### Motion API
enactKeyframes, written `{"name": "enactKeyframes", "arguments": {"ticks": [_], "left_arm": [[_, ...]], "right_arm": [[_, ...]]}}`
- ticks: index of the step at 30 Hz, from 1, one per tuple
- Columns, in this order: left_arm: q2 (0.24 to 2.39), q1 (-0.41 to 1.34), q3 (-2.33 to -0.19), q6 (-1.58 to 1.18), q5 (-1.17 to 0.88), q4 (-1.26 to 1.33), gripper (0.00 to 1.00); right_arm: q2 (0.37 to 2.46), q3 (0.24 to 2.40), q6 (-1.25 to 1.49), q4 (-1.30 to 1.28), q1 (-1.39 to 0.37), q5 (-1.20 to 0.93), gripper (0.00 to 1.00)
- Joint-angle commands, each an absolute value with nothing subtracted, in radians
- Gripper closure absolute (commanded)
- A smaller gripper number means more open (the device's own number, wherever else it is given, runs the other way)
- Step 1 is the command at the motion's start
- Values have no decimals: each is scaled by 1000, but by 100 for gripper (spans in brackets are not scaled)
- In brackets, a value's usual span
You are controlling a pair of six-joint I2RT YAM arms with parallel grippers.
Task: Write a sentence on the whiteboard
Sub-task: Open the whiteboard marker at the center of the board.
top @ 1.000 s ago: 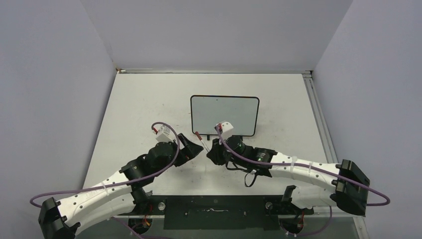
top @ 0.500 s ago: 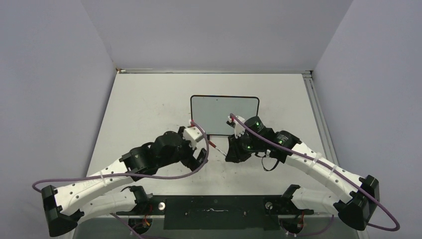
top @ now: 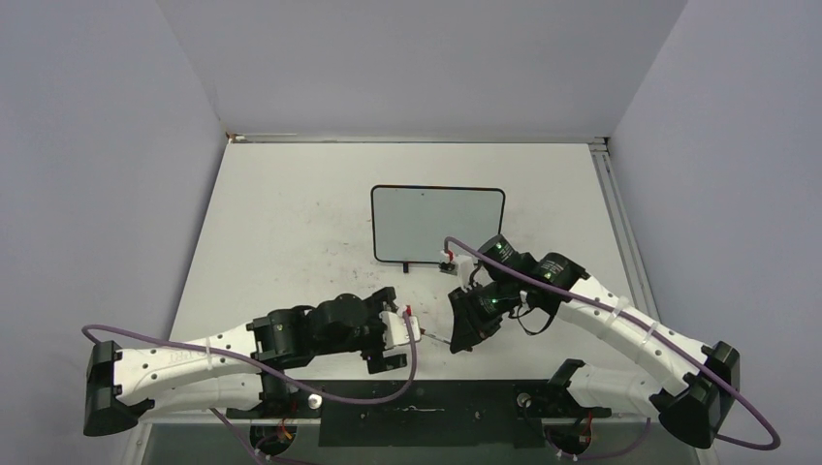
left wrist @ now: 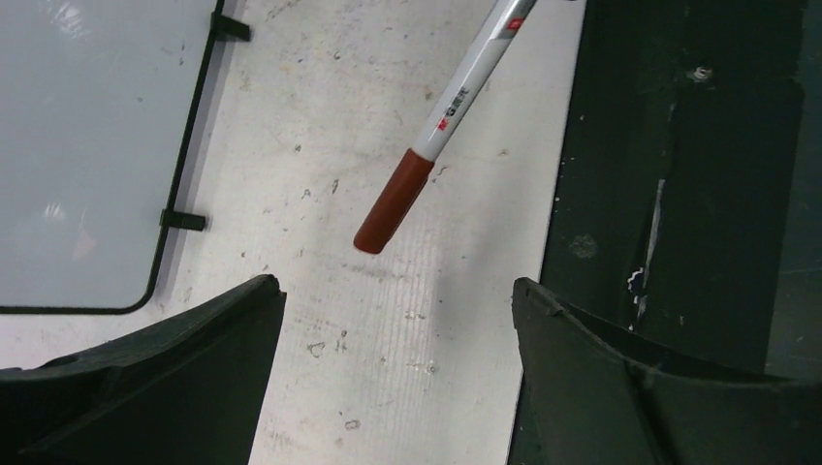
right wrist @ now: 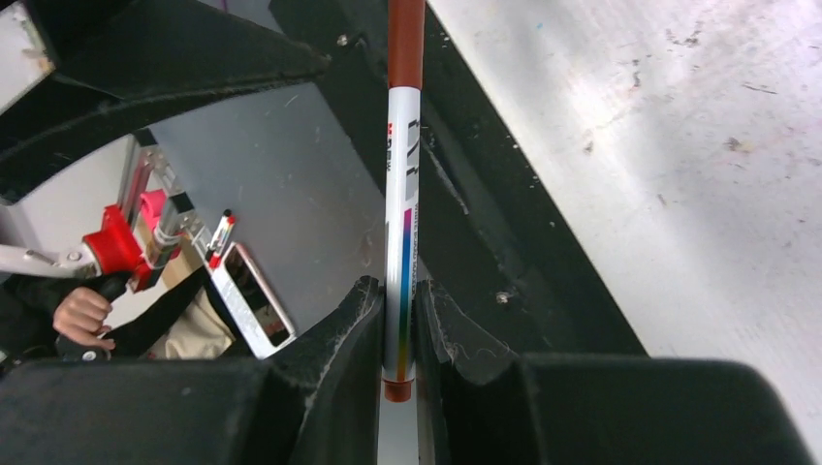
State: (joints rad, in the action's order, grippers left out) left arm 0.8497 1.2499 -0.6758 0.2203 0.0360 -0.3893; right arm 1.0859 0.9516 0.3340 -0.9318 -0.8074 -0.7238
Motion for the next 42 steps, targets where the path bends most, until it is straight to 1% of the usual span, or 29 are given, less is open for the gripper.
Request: {"name": "enactKeyframes", "arguments": {"ticks": [1, 4, 12, 19, 24, 25, 27, 28, 29, 31, 32, 33, 34, 36, 40, 42], "left_arm": [[862, 1301, -678, 272, 1, -301, 15], [879, 1320, -683, 270, -39, -288, 21], [896, 1324, -679, 254, -70, -260, 46], [944, 1323, -680, 241, -105, -259, 55], [959, 1324, -691, 234, -98, -270, 79], [958, 1324, -688, 228, -93, -267, 87], [956, 1324, -686, 211, -75, -262, 100], [957, 1324, -686, 203, -69, -263, 100], [957, 1324, -688, 188, -60, -263, 100], [955, 1322, -695, 163, -30, -269, 100], [952, 1319, -696, 159, -17, -273, 100], [947, 1313, -696, 156, -12, -274, 100], [941, 1304, -696, 152, -15, -273, 100], [924, 1278, -696, 142, -55, -266, 100], [910, 1232, -694, 141, -122, -253, 100], [903, 1211, -696, 135, -156, -248, 100]], "right_arm": [[1110, 1034, 278, -985, -825, -819, 95], [1133, 1059, 256, -1005, -831, -825, 95], [1160, 1069, 243, -1004, -850, -819, 95], [1179, 1101, 233, -1014, -888, -803, 95], [1189, 1119, 220, -1035, -905, -767, 95], [1189, 1122, 216, -1042, -904, -752, 95], [1187, 1128, 214, -1040, -904, -714, 90], [1184, 1132, 218, -1035, -902, -695, 84], [1179, 1134, 222, -1026, -899, -679, 72], [1156, 1132, 234, -1006, -885, -641, 42], [1139, 1127, 243, -994, -882, -625, 32], [1118, 1117, 253, -978, -880, -613, 24], [1097, 1103, 268, -957, -880, -606, 20], [1041, 1060, 305, -909, -878, -590, 17], [949, 987, 409, -776, -878, -567, 16], [906, 940, 457, -704, -879, -567, 17]]}}
